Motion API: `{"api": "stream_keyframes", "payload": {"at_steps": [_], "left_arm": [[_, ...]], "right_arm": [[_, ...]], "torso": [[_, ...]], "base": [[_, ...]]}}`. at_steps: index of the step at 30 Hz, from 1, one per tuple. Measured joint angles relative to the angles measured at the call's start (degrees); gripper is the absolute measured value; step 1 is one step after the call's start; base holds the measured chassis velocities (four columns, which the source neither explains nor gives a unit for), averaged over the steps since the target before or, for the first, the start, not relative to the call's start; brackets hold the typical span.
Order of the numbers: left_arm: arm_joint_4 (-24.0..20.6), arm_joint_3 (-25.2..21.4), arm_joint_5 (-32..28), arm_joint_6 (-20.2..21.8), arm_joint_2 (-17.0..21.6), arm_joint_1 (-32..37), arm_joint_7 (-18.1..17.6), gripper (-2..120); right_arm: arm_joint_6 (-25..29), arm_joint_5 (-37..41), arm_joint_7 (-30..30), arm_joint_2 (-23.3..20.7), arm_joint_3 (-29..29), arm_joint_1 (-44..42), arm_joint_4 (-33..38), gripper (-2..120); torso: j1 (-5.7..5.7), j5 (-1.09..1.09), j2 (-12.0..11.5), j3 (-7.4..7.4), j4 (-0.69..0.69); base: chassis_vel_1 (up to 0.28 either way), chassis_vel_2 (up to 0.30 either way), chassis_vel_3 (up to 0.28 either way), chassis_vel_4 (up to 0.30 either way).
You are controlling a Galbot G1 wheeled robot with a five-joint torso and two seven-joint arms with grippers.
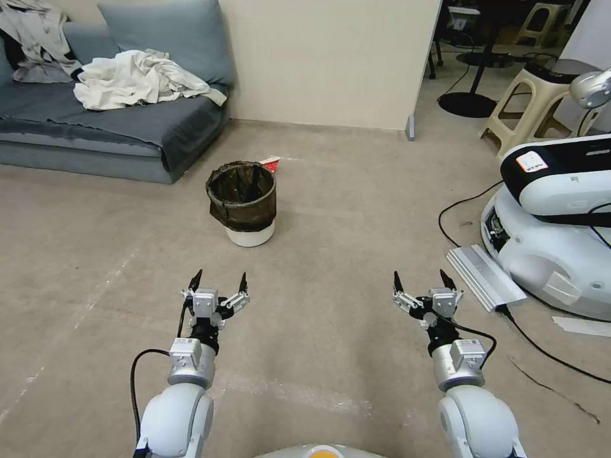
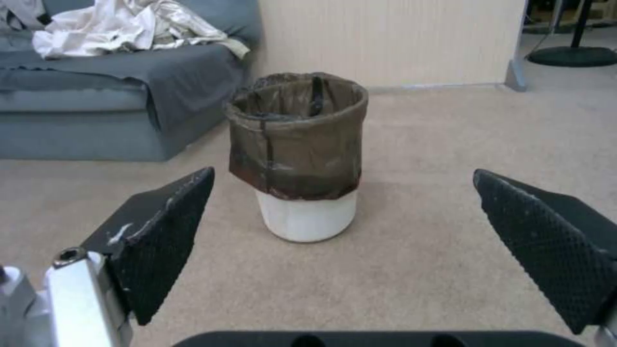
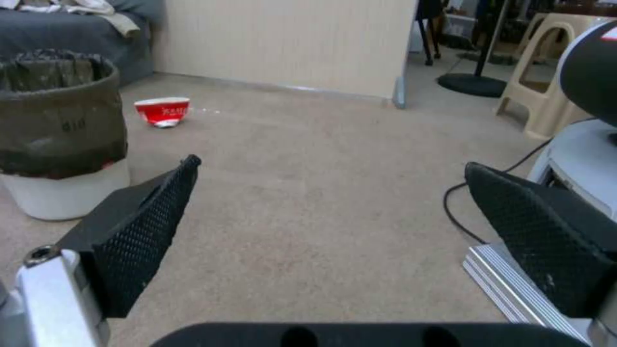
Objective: Pick up the trash can from the floor.
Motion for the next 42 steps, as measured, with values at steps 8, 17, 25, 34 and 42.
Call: {"api": "stream_keyframes", "payload": {"at_steps": [8,17,25,34,42], "left_arm": [[0.0,0.0,0.0,0.0,0.0,0.0,0.0,100],[-0.8,-0.1,-0.3,0.5,0.0,0.2,0.0,100],[-13.7,-2.2,-7.2,11.1,-0.5,4.5,-0.8,100],[-23.0,-4.5,-10.7,14.2,-0.6,8.9,-0.8,100],[-22.1,-4.6,-10.4,12.0,-0.7,9.4,-0.4,100]], "right_arm": [[0.0,0.0,0.0,0.0,0.0,0.0,0.0,100],[0.0,0.0,0.0,0.0,0.0,0.0,0.0,100],[-6.3,3.6,1.6,1.2,2.2,-4.5,9.3,100],[-12.4,11.4,2.4,2.6,6.7,-11.7,23.3,100],[-8.6,13.8,0.5,2.0,7.4,-12.1,22.9,100]], "torso": [[0.0,0.0,0.0,0.0,0.0],[0.0,-0.01,0.0,0.0,-0.01],[0.0,0.0,0.0,0.0,-0.01],[0.0,-0.04,0.0,0.0,-0.01],[0.0,0.0,0.0,0.0,0.0]], "base": [[0.0,0.0,0.0,0.0],[0.0,0.0,0.0,0.0],[0.0,0.0,0.0,0.0],[0.0,0.0,0.0,0.0],[0.0,0.0,0.0,0.0]]}}
